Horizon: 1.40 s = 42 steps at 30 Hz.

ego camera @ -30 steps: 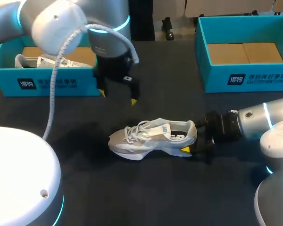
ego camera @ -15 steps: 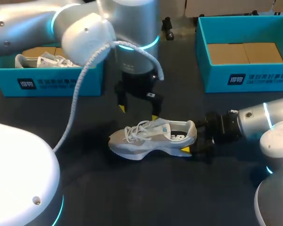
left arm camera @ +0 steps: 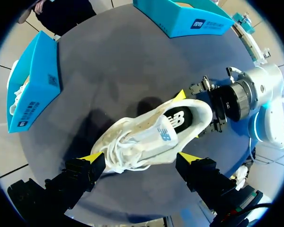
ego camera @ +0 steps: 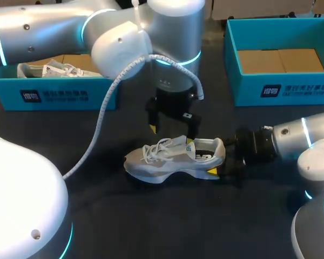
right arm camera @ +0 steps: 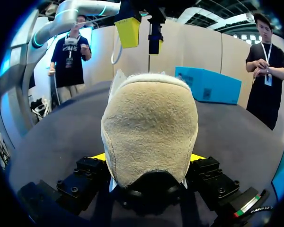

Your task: Take the shoe out of the shoebox, open the shoe tongue, remove and reinsert the insole, then place the shoe into the shoebox

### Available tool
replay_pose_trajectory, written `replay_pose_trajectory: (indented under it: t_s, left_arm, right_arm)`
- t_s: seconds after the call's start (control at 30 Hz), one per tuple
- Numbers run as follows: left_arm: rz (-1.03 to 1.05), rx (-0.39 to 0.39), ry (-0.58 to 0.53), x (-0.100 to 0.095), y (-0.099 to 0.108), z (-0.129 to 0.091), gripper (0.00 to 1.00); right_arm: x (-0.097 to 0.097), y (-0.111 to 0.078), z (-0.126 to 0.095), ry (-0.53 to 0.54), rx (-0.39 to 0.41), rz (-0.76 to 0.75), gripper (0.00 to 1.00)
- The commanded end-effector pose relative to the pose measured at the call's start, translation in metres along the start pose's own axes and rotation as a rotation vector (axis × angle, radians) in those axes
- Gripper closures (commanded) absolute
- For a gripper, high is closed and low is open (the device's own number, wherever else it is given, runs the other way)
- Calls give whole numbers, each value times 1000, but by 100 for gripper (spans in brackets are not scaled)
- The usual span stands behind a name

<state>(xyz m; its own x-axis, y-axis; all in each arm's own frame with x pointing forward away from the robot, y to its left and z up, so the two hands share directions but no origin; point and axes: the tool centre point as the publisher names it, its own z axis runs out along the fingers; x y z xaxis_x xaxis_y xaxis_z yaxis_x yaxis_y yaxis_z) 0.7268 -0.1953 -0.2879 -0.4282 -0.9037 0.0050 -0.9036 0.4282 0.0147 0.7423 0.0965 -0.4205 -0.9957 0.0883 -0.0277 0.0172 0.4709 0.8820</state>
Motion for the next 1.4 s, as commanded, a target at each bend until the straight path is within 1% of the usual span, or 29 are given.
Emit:
replay_pose_trajectory:
  t_s: [0.03, 0.13, 0.23, 0.3, 0.33, 0.4, 0.43, 0.57, 0.63, 0.7, 0.73, 0.83, 1.0, 1.4]
  left_arm:
    - [-1, 0, -1, 0, 0, 0, 0]
    - [-1, 0, -1, 0, 0, 0, 0]
    - [-102, -2, 50, -9, -1, -8, 0]
    - [-160, -9, 66, -11, -3, -9, 0]
    - [-182, 9, 66, -11, -3, -8, 0]
    - [-193, -15, 77, -9, -3, -6, 0]
    - [-221, 2, 72, -8, -2, -5, 0]
    - [-256, 5, 57, 0, -2, 4, 0]
    - [-286, 22, 40, 4, -2, 9, 0]
    - [-285, 10, 31, 9, -1, 13, 0]
    - [-287, 23, 21, 11, 0, 16, 0]
    - [-300, 28, 16, 17, -1, 23, 0]
    - [-297, 15, 6, 26, 0, 31, 0]
    - [-325, 10, -38, 45, -15, 50, 0]
  right_arm:
    - [-1, -3, 1, -2, 4, 0, 100]
    - [-1, -3, 1, -2, 4, 0, 100]
    - [-1, -3, 1, -2, 4, 0, 100]
    - [-1, -3, 1, -2, 4, 0, 100]
    - [-1, -3, 1, -2, 4, 0, 100]
    - [-1, -3, 1, -2, 4, 0, 100]
    - [-1, -3, 1, -2, 4, 0, 100]
    - [-1, -3, 1, -2, 4, 0, 100]
    - [-1, -3, 1, -2, 4, 0, 100]
    - [-1, -3, 1, -2, 4, 0, 100]
    - [-1, -3, 1, -2, 4, 0, 100]
    - [-1, -3, 1, -2, 4, 0, 100]
    - [-1, -3, 1, -2, 4, 0, 100]
    - [-1, -3, 1, -2, 4, 0, 100]
